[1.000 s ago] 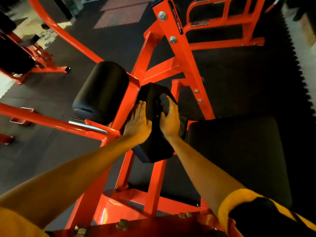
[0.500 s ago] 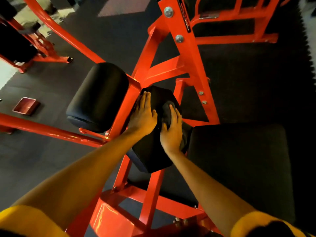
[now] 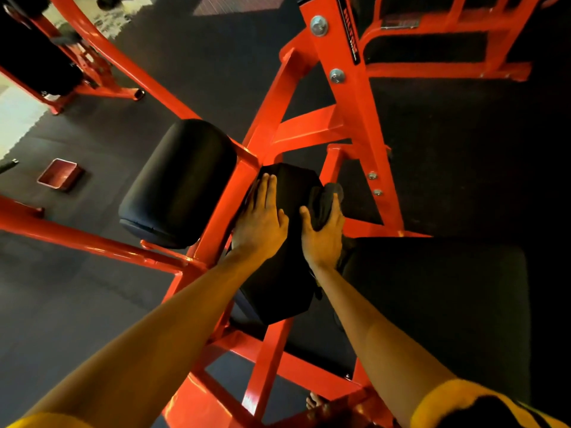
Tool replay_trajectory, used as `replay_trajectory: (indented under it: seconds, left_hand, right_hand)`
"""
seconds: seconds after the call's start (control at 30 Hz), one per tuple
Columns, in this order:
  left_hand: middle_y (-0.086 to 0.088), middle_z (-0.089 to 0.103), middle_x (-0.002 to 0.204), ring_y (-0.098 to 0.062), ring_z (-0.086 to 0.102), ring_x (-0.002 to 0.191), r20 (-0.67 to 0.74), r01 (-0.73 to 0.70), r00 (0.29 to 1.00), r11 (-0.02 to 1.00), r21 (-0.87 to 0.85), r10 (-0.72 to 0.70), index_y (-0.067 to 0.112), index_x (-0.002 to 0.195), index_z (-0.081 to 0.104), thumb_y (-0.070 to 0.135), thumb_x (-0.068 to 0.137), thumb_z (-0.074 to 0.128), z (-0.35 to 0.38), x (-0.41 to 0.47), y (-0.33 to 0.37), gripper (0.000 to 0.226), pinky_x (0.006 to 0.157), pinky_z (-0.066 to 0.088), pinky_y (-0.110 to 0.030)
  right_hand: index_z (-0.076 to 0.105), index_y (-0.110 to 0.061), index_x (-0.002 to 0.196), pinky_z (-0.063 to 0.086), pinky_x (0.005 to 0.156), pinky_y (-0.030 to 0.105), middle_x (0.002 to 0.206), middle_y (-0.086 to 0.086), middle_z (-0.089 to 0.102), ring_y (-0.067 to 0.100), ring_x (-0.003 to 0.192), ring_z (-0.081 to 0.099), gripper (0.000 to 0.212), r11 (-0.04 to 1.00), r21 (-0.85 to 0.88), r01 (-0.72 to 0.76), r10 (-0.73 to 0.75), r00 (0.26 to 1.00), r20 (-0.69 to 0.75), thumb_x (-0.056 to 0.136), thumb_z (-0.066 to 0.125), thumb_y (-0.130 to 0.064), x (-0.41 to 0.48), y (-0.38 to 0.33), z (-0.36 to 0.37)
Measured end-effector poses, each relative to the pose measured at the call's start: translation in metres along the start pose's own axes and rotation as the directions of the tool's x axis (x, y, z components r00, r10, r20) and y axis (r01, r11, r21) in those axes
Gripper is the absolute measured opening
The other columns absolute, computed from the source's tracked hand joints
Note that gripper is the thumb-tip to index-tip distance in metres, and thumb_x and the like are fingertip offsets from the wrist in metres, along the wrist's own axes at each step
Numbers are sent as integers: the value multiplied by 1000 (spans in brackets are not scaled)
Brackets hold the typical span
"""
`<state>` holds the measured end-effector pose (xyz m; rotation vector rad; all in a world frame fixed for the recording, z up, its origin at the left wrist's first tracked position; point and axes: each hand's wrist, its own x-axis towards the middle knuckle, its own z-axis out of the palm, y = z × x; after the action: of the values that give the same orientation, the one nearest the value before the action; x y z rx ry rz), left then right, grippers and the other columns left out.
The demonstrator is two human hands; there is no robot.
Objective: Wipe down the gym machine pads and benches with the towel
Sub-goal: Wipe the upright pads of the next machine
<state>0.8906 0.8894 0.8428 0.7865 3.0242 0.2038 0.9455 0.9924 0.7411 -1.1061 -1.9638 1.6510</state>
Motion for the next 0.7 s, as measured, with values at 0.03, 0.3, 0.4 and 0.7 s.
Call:
replay_trajectory:
  seconds: [0.03,0.3,0.4,0.7]
  left_hand:
    - [-8,14,170,-30,31,152,-4,0,1000,1000,9,0,12,163,13,27,99,47,0,0,0,74,116,40,-43]
    - [-5,16,170,-31,43,145,2,28,1000,999,34,-28,14,163,15,29,99,49,-3,-2,3,74,103,50,-43]
    - [-4,15,171,-30,40,146,7,32,999,999,33,-32,15,163,13,29,100,49,-4,-3,5,74,103,49,-43]
    - [-4,10,171,-28,37,148,25,30,999,998,55,-32,15,164,9,30,101,47,-5,-3,4,75,102,52,-41]
  right_hand:
    - [22,-48,158,40,113,51,162,-4,37,26,147,40,85,1000,-22,-20,21,1000,13,85,54,-78,0,3,-2]
    - [41,-33,153,35,117,49,146,3,57,31,139,49,68,879,273,-391,364,920,146,94,63,-60,58,11,-11]
    - [31,-35,159,35,115,49,154,6,48,33,143,45,75,944,196,-264,257,964,65,95,61,-61,31,3,-10]
    - [36,-47,154,46,105,51,147,0,50,31,134,53,65,999,-11,37,-35,993,109,93,45,-70,48,-13,-13]
